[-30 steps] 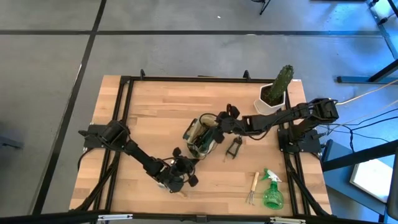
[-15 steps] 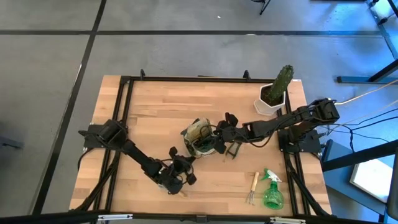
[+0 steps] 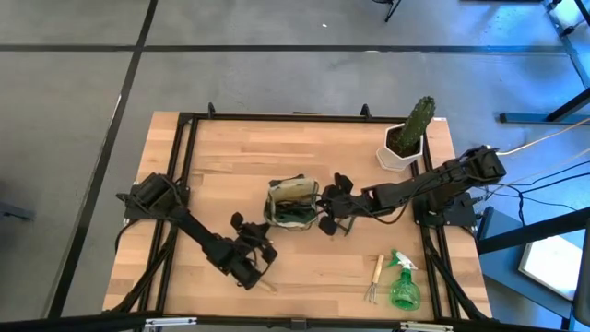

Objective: Pick & Place Garden tools in Gardening bag
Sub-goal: Adjust the green gardening bag

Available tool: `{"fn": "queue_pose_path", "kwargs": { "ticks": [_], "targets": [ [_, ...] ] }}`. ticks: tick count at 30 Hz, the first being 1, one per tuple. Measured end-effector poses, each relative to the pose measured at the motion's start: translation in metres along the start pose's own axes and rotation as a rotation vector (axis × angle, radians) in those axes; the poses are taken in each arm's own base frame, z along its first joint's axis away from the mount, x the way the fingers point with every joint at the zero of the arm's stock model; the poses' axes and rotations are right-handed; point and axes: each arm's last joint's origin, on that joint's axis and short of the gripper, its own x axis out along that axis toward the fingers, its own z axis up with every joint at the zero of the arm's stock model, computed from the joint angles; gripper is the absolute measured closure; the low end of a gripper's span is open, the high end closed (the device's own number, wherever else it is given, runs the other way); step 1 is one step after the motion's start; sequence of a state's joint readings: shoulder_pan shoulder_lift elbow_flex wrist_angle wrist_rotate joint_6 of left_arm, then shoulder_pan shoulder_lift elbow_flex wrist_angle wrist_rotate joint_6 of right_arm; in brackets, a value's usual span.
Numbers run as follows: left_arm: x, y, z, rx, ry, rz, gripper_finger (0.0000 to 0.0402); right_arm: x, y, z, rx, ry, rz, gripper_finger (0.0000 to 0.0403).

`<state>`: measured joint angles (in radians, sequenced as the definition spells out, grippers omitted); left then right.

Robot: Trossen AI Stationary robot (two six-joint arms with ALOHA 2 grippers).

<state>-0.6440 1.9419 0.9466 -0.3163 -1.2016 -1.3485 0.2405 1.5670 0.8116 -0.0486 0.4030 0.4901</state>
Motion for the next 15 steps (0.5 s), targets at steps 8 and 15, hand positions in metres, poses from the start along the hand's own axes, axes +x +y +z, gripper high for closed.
{"fn": "queue_pose_path", "kwargs": {
  "ticks": [8, 15],
  "targets": [
    [-0.004, 0.018, -0.003, -0.013, 0.008, 0.077, 0.0400, -0.026, 0.005, 0.007, -0.003, -0.059, 0.014, 0.0403],
    [-0.002, 0.024, -0.002, -0.017, 0.007, 0.112, 0.0400, -0.038, 0.000, 0.000, 0.007, -0.024, -0.086, 0.0403]
  ]
}}
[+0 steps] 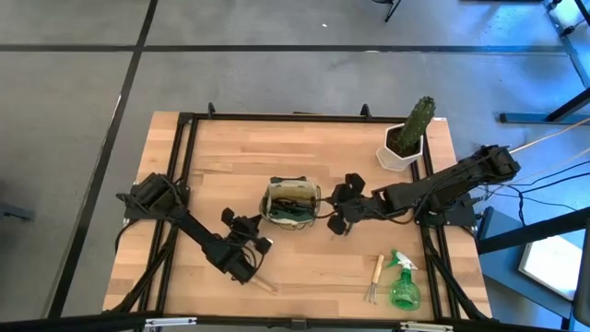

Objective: Pick & Place Garden tools in Gardening bag
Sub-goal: Adjust the green gardening bag

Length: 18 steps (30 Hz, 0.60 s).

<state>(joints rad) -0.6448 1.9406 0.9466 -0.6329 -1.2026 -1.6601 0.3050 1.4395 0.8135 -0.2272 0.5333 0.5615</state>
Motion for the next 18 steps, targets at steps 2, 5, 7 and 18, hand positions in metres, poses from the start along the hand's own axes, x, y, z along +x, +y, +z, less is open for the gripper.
{"fn": "queue_pose_path", "kwargs": {
  "ticks": [2, 5, 7, 18],
  "targets": [
    [0.001, 0.001, 0.002, 0.001, -0.001, 0.008, 0.0401, 0.000, -0.002, -0.003, 0.000, 0.020, -0.032, 0.0403],
    [0.001, 0.003, 0.008, 0.004, -0.002, 0.018, 0.0400, 0.000, -0.003, -0.004, -0.003, 0.027, -0.046, 0.0403],
    [0.002, 0.005, 0.014, 0.012, -0.007, 0.027, 0.0401, 0.000, -0.004, -0.005, -0.020, 0.039, -0.047, 0.0403],
    [0.001, 0.013, 0.030, 0.069, -0.012, 0.059, 0.0400, -0.006, 0.004, -0.011, -0.065, 0.055, -0.011, 0.0403]
  ]
}}
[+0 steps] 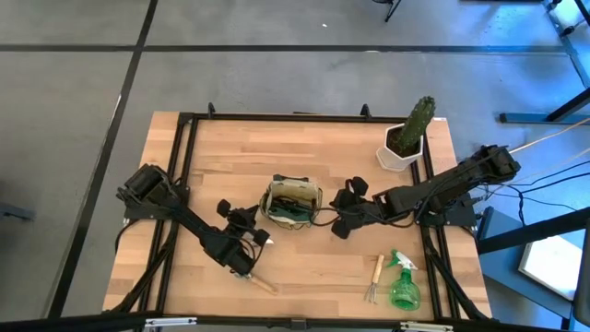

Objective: Pick & Place Garden tools in Gardening bag
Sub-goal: Adjust the green gardening bag

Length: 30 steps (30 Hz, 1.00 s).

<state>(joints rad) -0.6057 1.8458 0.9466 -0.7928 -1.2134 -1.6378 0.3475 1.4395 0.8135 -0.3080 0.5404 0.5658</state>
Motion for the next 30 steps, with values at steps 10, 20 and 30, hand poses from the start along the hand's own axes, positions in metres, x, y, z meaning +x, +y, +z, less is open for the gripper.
{"fn": "queue_pose_path", "kwargs": {
  "ticks": [10, 20, 30],
  "targets": [
    [-0.024, 0.016, 0.003, -0.040, 0.036, -0.010, 0.0401, -0.007, 0.010, -0.008, -0.041, 0.047, 0.078, 0.0403],
    [-0.074, 0.026, 0.023, -0.113, -0.062, -0.243, 0.0400, -0.011, 0.018, -0.015, 0.141, 0.183, 0.222, 0.0403],
    [-0.077, 0.021, 0.008, -0.030, -0.078, -0.257, 0.0400, -0.012, 0.012, -0.028, 0.566, 0.565, 0.240, 0.0361]
  ]
}}
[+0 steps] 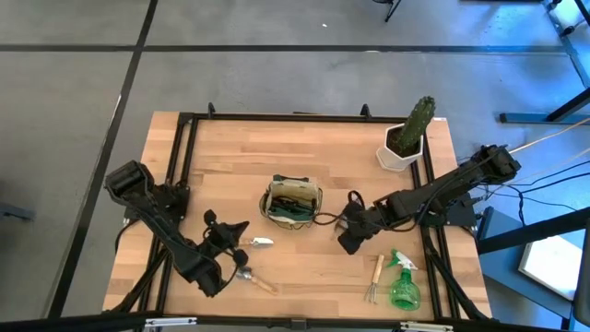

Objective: Pick & Place Garden tools in Gardening bag
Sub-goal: Adjust the green gardening bag

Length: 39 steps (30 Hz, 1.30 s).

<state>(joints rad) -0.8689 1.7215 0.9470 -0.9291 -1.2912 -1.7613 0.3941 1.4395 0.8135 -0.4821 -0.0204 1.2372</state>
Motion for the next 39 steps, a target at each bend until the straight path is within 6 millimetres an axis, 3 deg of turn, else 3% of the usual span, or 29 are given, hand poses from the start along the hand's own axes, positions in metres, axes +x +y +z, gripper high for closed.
{"fn": "queue_pose_path", "kwargs": {
  "ticks": [11, 20, 25, 29, 34, 39],
  "targets": [
    [0.002, -0.002, -0.009, 0.140, 0.023, 0.012, 0.0399, -0.002, -0.018, 0.007, 0.266, 0.089, -0.126, 0.0232],
    [0.013, -0.001, -0.006, 0.168, 0.017, 0.049, 0.0399, -0.002, -0.021, 0.017, 0.248, -0.037, -0.151, 0.0152],
    [0.022, -0.001, -0.010, 0.098, -0.011, 0.053, 0.0400, -0.004, -0.024, 0.028, 0.205, -0.163, -0.177, 0.0150],
    [0.024, 0.011, -0.024, 0.011, -0.067, 0.038, 0.0400, -0.008, -0.029, 0.040, 0.187, -0.274, -0.208, 0.0165],
    [0.017, 0.040, -0.040, -0.148, -0.130, -0.016, 0.0400, -0.018, -0.035, 0.053, 0.151, -0.381, -0.238, 0.0200],
    [0.008, 0.047, -0.046, -0.202, -0.169, -0.082, 0.0400, -0.031, -0.038, 0.060, 0.124, -0.479, -0.251, 0.0242]
  ]
}}
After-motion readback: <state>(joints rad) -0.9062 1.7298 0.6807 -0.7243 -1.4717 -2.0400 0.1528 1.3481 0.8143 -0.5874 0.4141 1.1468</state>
